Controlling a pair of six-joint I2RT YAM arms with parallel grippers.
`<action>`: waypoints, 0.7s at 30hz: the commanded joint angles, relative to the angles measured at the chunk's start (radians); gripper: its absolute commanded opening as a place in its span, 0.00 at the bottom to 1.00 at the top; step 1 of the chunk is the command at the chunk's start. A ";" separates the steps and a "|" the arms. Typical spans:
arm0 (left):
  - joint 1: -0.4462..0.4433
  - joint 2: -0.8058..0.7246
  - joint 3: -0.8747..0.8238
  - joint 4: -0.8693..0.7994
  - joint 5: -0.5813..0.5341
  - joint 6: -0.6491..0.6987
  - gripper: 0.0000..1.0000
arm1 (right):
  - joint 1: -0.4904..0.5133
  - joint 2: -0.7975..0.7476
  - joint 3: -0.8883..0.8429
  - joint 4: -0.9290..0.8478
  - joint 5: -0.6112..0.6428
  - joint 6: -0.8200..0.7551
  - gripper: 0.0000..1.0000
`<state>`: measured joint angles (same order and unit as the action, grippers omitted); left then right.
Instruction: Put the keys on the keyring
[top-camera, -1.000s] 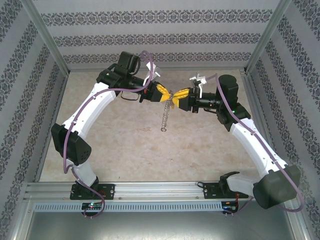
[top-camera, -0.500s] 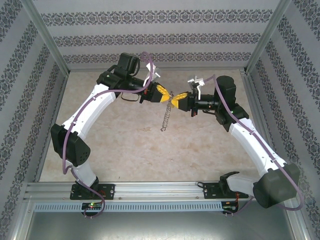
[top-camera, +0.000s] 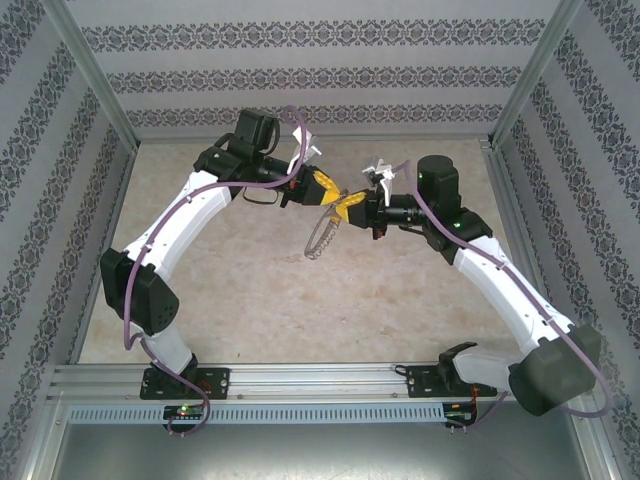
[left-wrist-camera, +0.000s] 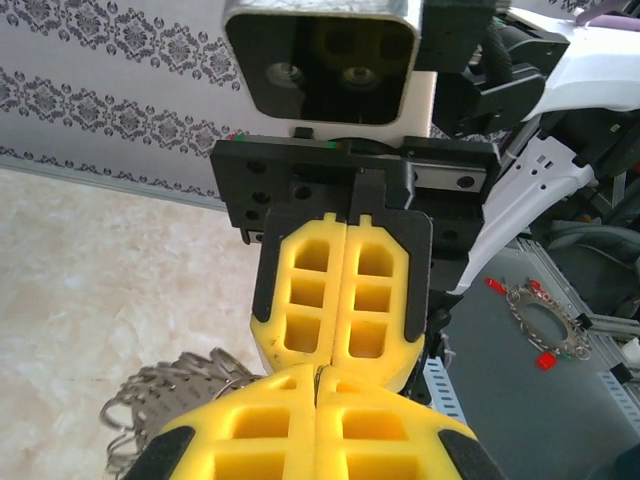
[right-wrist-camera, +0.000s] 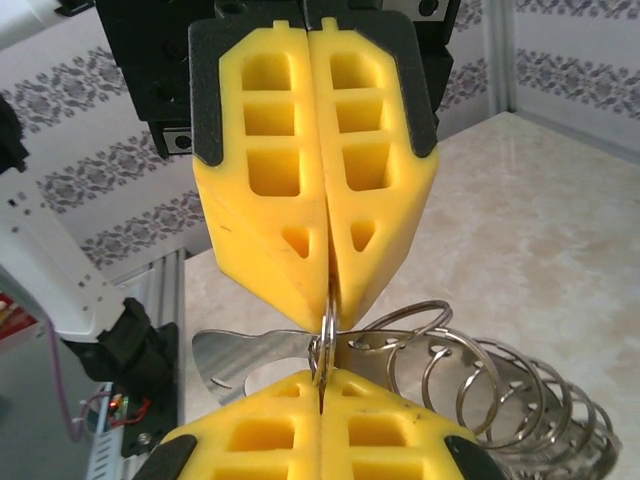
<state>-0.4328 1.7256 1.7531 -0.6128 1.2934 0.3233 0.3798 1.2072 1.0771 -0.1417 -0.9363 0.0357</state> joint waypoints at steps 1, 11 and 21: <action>-0.013 -0.060 -0.004 0.138 0.016 -0.036 0.00 | 0.032 -0.016 -0.025 -0.054 0.051 -0.036 0.00; -0.015 -0.064 -0.017 0.143 0.013 -0.040 0.00 | -0.063 -0.083 -0.033 0.022 -0.050 0.038 0.38; -0.017 -0.074 -0.048 0.214 0.018 -0.087 0.00 | -0.114 -0.083 0.035 0.085 -0.119 0.096 0.36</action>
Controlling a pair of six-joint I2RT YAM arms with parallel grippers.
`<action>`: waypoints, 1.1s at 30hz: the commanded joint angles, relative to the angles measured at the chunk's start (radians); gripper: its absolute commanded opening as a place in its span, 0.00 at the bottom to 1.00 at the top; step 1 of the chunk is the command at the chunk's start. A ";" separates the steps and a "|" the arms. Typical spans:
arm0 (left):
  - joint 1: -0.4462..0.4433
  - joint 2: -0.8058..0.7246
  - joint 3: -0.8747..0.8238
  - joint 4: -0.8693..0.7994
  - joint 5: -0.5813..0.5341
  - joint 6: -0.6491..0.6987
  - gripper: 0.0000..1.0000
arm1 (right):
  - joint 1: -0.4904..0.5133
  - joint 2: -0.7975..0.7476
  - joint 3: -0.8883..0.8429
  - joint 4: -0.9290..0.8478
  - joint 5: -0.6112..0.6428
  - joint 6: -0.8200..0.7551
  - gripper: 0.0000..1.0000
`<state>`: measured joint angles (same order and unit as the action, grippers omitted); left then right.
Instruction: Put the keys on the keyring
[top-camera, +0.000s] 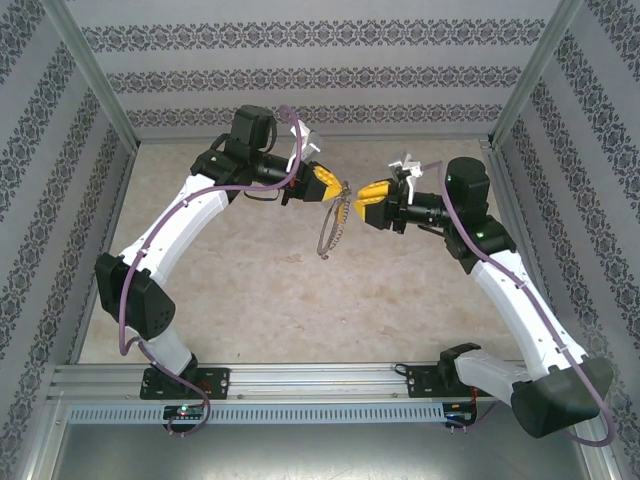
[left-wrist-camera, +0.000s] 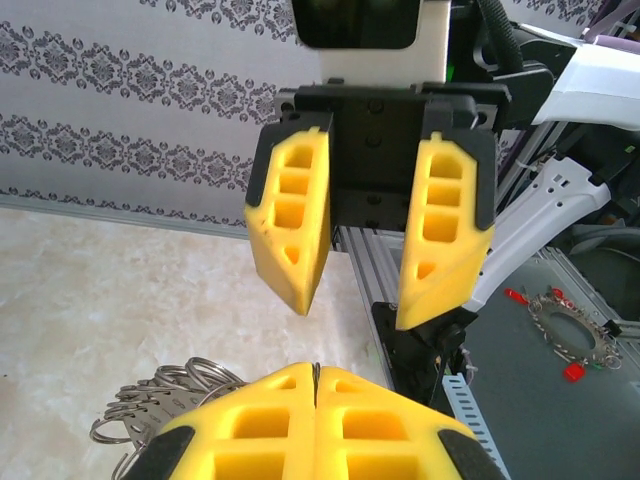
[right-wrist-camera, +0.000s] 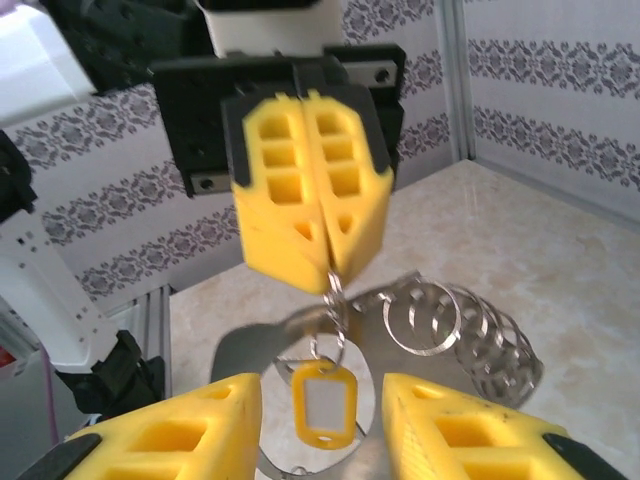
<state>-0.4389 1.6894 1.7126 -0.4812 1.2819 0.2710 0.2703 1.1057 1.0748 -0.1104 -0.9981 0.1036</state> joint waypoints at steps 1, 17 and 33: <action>-0.011 -0.039 -0.011 0.095 0.029 -0.045 0.00 | -0.005 0.029 0.042 0.063 -0.067 0.035 0.36; -0.021 -0.042 -0.018 0.133 0.020 -0.076 0.00 | 0.034 0.105 0.058 0.131 -0.089 0.071 0.36; -0.030 -0.035 -0.014 0.125 0.024 -0.073 0.00 | 0.036 0.128 0.075 0.145 -0.077 0.084 0.04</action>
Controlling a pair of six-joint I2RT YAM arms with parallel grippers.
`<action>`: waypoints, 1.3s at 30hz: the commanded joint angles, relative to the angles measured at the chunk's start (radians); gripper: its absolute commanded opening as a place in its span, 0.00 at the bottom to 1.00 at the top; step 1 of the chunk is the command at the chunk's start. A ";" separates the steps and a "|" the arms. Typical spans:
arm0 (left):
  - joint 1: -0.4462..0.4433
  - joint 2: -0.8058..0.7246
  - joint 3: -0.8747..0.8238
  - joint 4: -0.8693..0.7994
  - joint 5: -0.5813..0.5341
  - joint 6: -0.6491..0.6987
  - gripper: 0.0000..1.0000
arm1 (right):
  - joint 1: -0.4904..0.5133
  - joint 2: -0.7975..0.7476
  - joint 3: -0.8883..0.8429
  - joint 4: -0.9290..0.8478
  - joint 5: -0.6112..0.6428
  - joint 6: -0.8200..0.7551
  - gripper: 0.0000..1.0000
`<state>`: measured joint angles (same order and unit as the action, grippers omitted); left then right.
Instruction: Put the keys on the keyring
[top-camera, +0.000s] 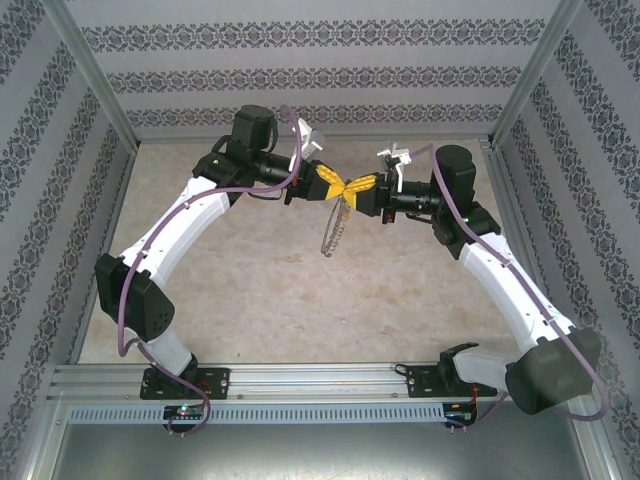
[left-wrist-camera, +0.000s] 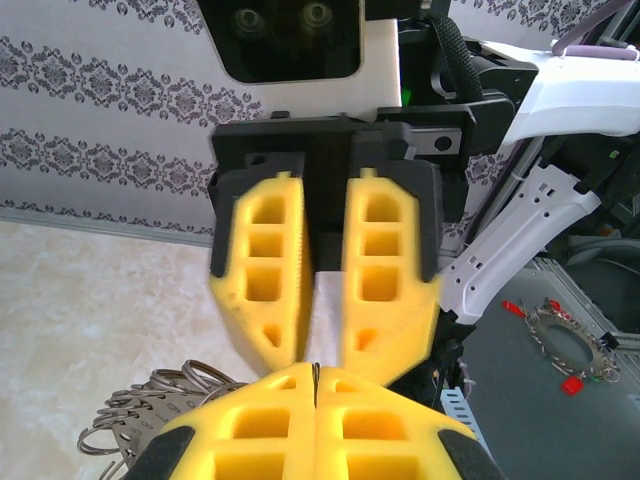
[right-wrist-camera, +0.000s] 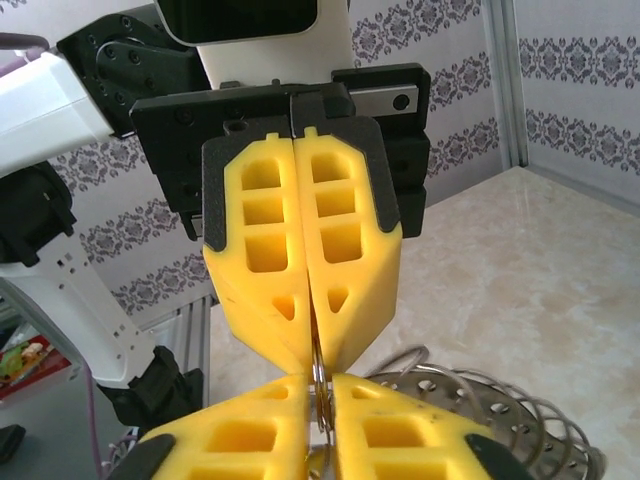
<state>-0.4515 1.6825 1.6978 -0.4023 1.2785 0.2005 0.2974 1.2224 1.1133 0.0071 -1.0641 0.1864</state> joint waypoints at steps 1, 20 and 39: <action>-0.016 -0.029 0.001 0.046 0.028 -0.003 0.00 | 0.008 0.014 0.038 0.019 -0.011 -0.002 0.00; 0.090 -0.044 0.132 -0.444 0.045 0.318 0.32 | 0.040 0.250 0.578 -0.944 0.163 -0.607 0.00; 0.094 0.035 0.191 -0.588 0.120 0.398 0.26 | 0.197 0.479 1.011 -1.337 0.455 -0.804 0.00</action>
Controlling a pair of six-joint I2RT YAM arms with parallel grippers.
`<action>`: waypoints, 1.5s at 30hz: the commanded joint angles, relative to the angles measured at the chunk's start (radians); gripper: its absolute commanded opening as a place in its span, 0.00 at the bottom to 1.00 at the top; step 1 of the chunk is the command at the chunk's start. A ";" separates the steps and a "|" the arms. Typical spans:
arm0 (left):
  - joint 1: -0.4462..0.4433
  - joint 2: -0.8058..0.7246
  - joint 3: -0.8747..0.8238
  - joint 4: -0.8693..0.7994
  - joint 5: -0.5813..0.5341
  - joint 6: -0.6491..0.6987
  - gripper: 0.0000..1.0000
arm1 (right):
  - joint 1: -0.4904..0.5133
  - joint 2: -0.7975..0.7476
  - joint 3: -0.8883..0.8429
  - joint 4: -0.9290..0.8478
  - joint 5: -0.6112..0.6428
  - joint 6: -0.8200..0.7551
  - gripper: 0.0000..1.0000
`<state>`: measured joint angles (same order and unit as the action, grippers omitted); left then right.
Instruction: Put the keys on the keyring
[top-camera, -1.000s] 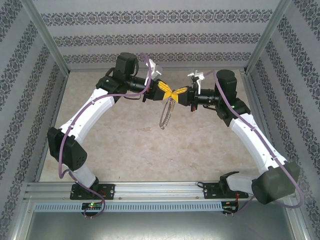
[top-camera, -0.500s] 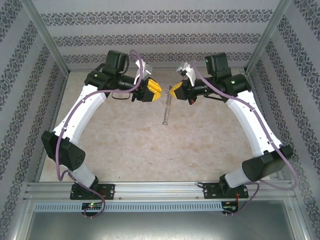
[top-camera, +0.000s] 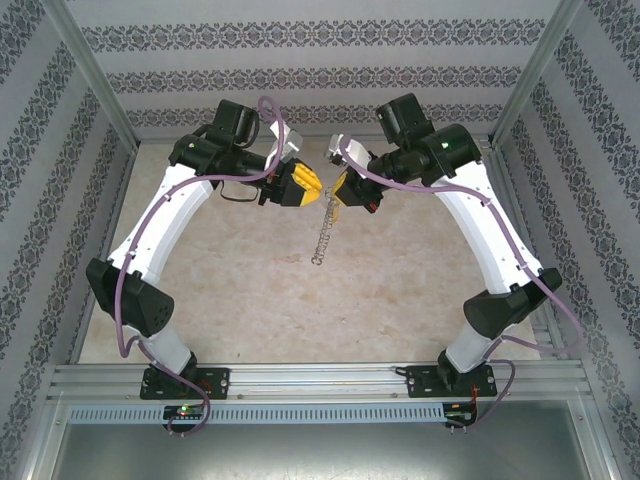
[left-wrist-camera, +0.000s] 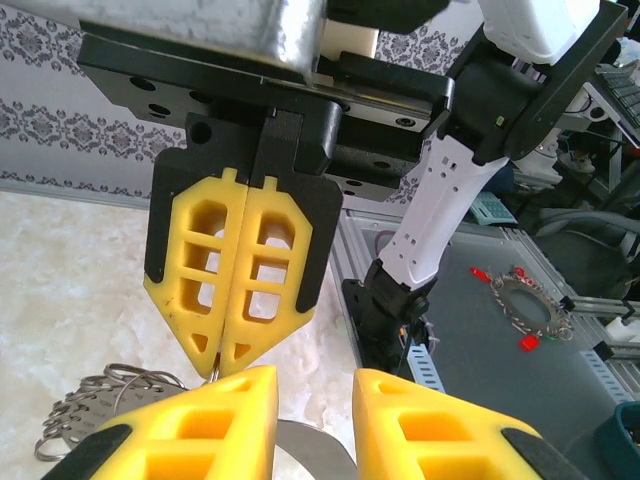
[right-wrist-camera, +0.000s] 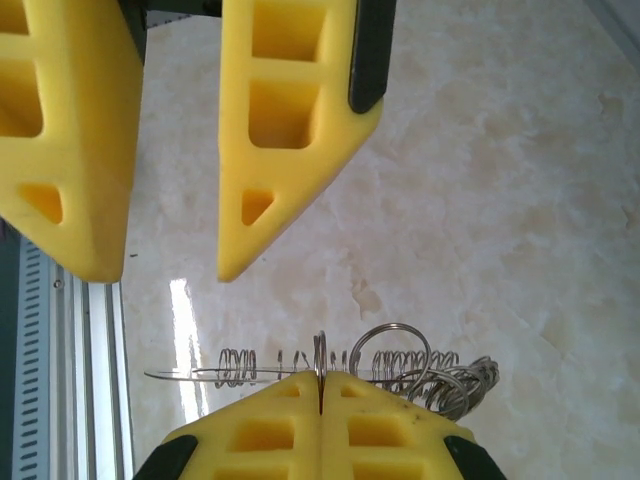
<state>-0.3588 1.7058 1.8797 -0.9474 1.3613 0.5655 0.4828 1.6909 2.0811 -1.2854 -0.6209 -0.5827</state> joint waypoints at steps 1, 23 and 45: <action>-0.001 0.014 0.006 -0.040 0.034 0.031 0.26 | 0.012 0.012 0.044 -0.044 0.008 -0.037 0.00; -0.037 0.036 -0.071 0.110 -0.006 -0.060 0.26 | 0.014 -0.016 0.040 0.011 -0.054 -0.027 0.00; -0.056 0.037 -0.079 0.185 -0.055 -0.108 0.14 | 0.010 -0.044 -0.008 0.050 -0.049 -0.022 0.00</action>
<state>-0.4000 1.7420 1.8084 -0.8177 1.3228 0.4683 0.4820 1.6871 2.0781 -1.2785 -0.6167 -0.6056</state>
